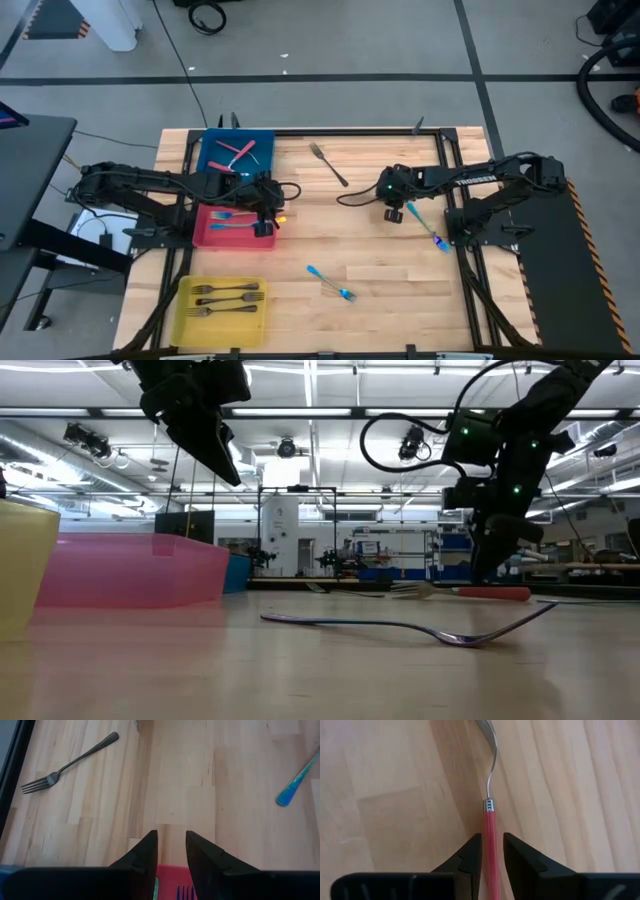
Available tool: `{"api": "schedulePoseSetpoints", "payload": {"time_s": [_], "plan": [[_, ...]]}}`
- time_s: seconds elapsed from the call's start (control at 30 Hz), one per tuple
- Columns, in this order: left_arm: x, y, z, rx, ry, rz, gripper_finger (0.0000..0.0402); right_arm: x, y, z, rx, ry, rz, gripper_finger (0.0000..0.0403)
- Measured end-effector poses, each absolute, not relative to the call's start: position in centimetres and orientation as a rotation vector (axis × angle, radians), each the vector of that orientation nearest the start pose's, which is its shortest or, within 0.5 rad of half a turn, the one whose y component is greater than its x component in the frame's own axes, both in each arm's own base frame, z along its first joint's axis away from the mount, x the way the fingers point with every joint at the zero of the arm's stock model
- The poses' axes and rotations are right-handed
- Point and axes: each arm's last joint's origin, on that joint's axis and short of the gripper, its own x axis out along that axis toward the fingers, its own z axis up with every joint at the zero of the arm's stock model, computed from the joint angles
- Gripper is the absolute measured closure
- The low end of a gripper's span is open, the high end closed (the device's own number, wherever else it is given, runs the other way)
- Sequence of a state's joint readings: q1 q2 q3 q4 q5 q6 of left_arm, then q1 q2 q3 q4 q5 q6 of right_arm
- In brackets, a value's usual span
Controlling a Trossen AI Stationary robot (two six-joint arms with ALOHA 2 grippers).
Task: Sort silverware by color (type)
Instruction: Put the pink fork into the blue bin
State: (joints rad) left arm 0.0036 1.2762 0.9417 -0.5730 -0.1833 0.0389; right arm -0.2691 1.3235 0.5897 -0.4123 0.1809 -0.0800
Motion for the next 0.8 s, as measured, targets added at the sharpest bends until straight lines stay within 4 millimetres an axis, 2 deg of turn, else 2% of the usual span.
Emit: {"api": "schedulePoseSetpoints", "payload": {"time_s": [0.2,0.4,0.63,0.8], "plan": [[25.4,0.6,25.7,0.118,0.908,0.156,0.0301,20.6,-6.6,15.0,-0.008,1.157,-0.365,0.0315],[25.4,0.6,25.7,0.118,0.908,0.156,0.0301,20.1,-6.7,14.1,0.032,1.143,-0.330,0.0315],[25.4,0.6,25.7,0.118,0.907,0.156,0.0301,19.5,-6.7,13.1,0.067,1.130,-0.366,0.0318],[25.5,0.6,25.8,0.117,0.888,0.157,0.0301,19.4,-7.0,12.9,0.112,1.087,-0.455,0.0349]]}}
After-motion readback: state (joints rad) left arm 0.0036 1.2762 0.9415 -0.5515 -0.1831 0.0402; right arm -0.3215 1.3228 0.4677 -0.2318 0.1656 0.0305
